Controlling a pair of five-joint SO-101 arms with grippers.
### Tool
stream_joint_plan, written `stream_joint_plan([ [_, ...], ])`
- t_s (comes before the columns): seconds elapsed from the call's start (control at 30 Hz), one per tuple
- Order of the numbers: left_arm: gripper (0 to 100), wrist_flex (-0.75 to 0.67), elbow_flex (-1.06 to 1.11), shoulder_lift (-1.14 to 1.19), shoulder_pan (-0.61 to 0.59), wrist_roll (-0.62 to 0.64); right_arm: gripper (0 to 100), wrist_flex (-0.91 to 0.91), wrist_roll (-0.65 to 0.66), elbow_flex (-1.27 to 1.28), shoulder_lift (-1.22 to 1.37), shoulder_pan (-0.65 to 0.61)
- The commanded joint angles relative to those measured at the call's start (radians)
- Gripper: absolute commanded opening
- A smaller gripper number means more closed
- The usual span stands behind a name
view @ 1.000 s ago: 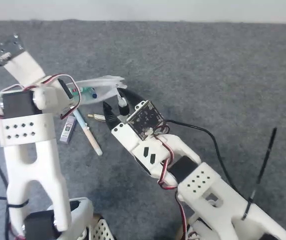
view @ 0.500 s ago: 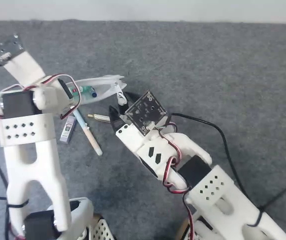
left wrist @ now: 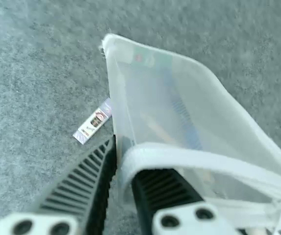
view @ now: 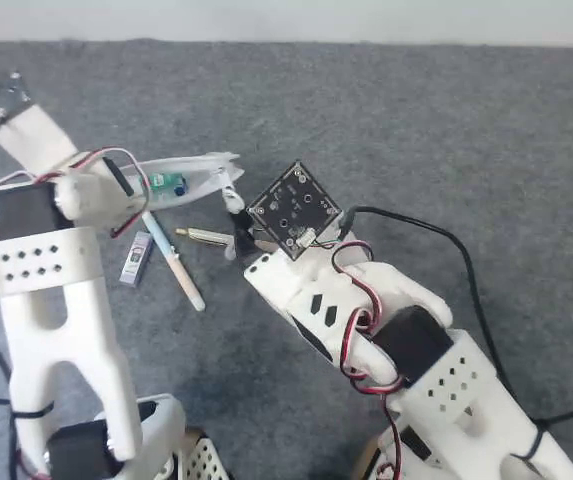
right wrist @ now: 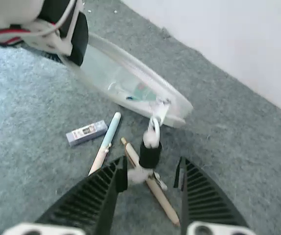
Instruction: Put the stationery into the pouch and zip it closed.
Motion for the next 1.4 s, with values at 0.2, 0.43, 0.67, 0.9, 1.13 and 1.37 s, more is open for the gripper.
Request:
stream_joint_plan([
  [0.2, 1, -0.068, -0.013, -0.011, -0.106, 0.017, 16.8, 0.081, 0.011, -0.08, -0.038, 0.012],
  [0.43, 1, -0.087, -0.025, -0.014, -0.241, 0.098, 16.9, 0.081, 0.017, -0.081, 0.042, 0.013],
  [0.67, 1, -0.083, -0.045, -0.015, -0.33, 0.101, 16.9, 0.081, 0.038, -0.152, 0.266, 0.033],
  [0.9, 1, -0.084, -0.045, -0.015, -0.338, 0.101, 16.9, 0.073, 0.109, -0.236, 0.447, 0.062],
  [1.13, 1, -0.081, -0.071, -0.015, -0.436, 0.103, 16.9, 0.071, 0.112, -0.338, 0.622, 0.061],
  [1.37, 1, -0.081, -0.071, -0.015, -0.439, 0.103, 16.9, 0.077, 0.192, -0.477, 0.794, 0.058],
])
